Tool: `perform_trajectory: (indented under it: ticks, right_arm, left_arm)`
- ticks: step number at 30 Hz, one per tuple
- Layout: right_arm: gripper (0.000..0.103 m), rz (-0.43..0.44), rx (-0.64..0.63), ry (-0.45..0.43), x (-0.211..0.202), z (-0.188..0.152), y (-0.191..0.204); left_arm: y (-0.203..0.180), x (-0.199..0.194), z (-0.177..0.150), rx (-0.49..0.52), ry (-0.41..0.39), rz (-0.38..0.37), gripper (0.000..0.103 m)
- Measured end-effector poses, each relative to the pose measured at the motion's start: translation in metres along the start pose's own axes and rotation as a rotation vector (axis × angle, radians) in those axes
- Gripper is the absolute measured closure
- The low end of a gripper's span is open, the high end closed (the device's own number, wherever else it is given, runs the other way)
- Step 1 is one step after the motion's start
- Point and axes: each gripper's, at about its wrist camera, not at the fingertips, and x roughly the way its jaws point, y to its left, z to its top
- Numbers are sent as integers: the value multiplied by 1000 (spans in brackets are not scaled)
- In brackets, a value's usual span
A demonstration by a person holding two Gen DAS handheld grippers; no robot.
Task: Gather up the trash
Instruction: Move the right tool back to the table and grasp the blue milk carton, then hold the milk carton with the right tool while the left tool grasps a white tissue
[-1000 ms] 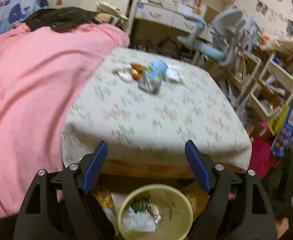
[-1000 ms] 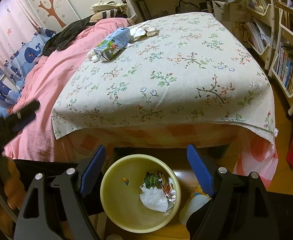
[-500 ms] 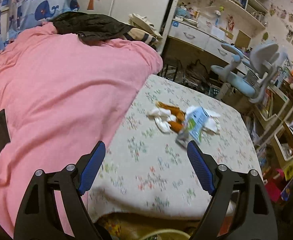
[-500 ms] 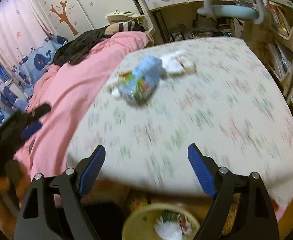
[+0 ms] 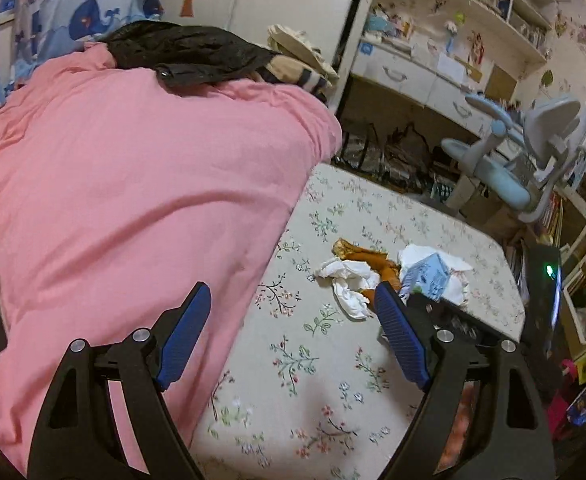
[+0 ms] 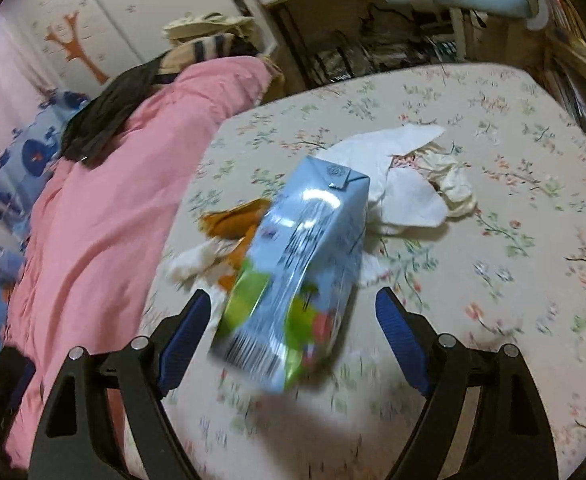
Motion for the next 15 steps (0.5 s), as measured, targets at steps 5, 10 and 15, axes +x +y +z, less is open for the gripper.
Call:
perform_trajectory:
  ticks: [5, 10, 15]
  right_arm:
    - [32, 38, -27, 65, 19, 8, -7]
    - [42, 64, -133, 116, -1, 2, -16]
    - [42, 49, -192, 156, -38, -18, -55]
  left_arm:
    - [-4, 40, 4, 55, 84, -13, 23]
    - [-16, 65, -1, 142, 142, -9, 23]
    - [-40, 79, -9, 244, 172, -44, 23]
